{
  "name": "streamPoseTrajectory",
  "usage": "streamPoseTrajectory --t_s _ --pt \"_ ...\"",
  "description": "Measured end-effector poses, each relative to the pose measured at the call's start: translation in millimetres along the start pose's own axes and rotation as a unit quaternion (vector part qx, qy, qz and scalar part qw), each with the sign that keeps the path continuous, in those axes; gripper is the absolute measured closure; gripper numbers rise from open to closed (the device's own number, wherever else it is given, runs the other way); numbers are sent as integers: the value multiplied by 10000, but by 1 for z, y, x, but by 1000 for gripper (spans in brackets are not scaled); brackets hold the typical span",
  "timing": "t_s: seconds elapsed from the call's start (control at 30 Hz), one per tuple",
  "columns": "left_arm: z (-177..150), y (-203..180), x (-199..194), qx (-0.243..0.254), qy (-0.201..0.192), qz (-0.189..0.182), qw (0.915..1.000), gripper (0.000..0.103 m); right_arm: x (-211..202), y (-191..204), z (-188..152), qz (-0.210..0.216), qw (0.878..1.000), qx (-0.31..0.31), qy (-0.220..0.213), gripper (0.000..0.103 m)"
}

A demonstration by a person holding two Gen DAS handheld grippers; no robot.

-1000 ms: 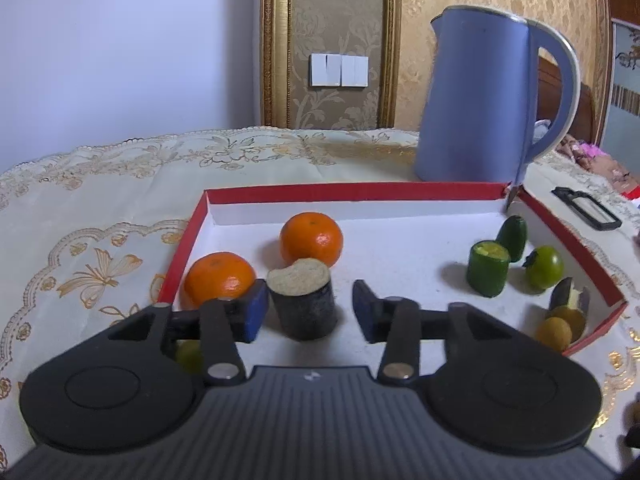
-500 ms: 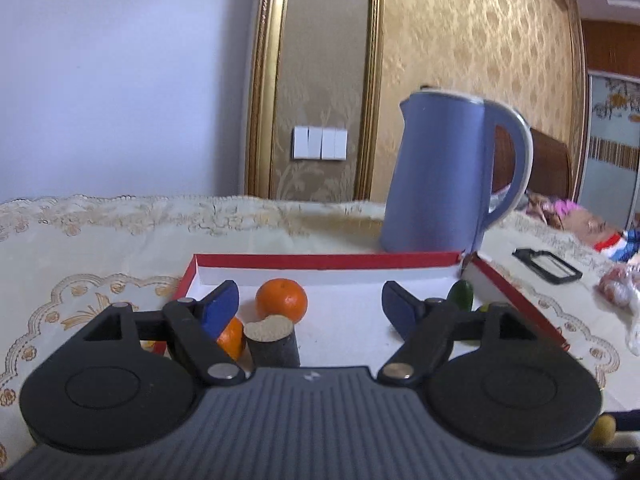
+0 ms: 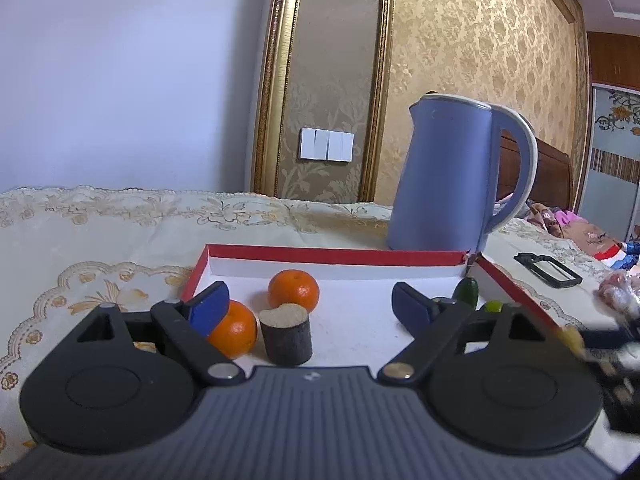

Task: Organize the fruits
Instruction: 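Carry the yellow round fruit into the red box with the right gripper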

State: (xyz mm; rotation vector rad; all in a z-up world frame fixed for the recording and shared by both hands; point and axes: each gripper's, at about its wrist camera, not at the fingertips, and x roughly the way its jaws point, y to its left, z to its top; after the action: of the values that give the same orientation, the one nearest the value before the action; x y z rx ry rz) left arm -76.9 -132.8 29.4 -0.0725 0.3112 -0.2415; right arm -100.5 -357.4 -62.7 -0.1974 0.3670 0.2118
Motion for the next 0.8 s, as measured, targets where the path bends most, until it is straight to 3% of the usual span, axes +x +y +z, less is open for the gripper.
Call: streamPoseTrajectory --t_s 0.13,0.3,0.5,0.8 --pt "2 6 -2 -76 -55 55 9999 16 34 3 23 26 9999 -162 26 73" --pt "4 13 0 -198 -17 87 9998 16 80 0 29 93 9988 -123 461 73" --pt "2 11 2 -137 63 43 9999 16 100 -3 26 227 9967 -8 786 73" --pt "-1 9 4 -70 128 57 9999 16 118 -10 33 47 9966 -110 813 73"
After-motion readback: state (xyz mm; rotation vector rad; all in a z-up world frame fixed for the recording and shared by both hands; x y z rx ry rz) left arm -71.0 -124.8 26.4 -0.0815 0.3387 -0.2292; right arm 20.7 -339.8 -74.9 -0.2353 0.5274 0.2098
